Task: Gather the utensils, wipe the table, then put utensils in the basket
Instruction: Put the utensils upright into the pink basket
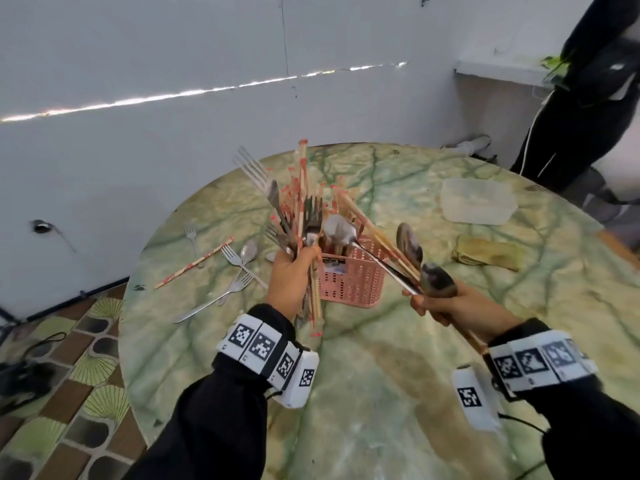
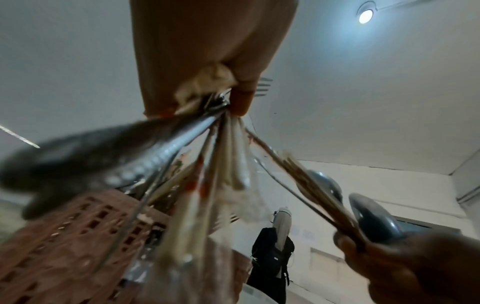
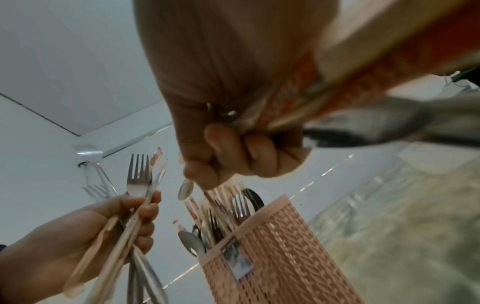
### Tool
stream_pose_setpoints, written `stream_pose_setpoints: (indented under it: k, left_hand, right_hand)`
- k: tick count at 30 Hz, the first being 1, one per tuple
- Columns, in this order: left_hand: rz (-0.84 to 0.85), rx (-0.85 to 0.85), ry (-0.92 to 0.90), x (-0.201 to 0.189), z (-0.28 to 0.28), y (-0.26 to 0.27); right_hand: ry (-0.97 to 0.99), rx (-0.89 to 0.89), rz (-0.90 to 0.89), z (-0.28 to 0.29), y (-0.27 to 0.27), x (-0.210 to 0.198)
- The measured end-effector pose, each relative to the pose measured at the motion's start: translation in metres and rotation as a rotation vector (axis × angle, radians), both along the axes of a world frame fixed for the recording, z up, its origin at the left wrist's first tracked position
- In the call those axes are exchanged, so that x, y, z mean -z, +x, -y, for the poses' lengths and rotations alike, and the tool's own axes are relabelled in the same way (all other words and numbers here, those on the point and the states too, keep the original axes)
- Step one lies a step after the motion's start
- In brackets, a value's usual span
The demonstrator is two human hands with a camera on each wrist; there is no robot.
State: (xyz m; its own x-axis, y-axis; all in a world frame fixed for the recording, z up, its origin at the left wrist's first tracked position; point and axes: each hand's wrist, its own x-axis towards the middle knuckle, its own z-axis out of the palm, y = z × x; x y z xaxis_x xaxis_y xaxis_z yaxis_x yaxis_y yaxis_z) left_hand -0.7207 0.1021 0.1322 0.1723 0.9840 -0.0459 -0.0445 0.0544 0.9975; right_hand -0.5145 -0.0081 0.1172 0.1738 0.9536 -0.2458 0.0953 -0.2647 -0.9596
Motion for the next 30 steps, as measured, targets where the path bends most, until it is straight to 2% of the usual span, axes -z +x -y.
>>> stream_pose_setpoints:
  k: [5,15,18,24,27,30]
  left_hand:
    - [-0.01,0.029,0.008,-0.007,-0.003,0.022]
    - [0.062,0.072,0.098,-0.013,-0.011,0.026]
    - [0.017,0.079,0.124,-0.009,-0.01,0.028]
    - [-0.034,0.074,0.108,0.004,-0.002,0.041]
    - [-0.045,0.046,0.104,0.008,-0.005,0.046]
    - [-0.075,0.025,0.071,0.014,-0.011,0.049]
  right_hand:
    - [0.076,-0.022,-0.116,-0.01,0.007,-0.01]
    - [0.06,0.08,-0.35,-0.023,0.031,0.004]
    - [0.099,0.14,-0.451,-0.019,0.045,0.005]
    - [0.342,0.327,-0.394,-0.051,0.04,-0.027]
    - [0.478,0.375,-0.365,-0.078,0.024,-0.043]
    - [0.576,0.4,-0.408,-0.103,0.008,-0.054]
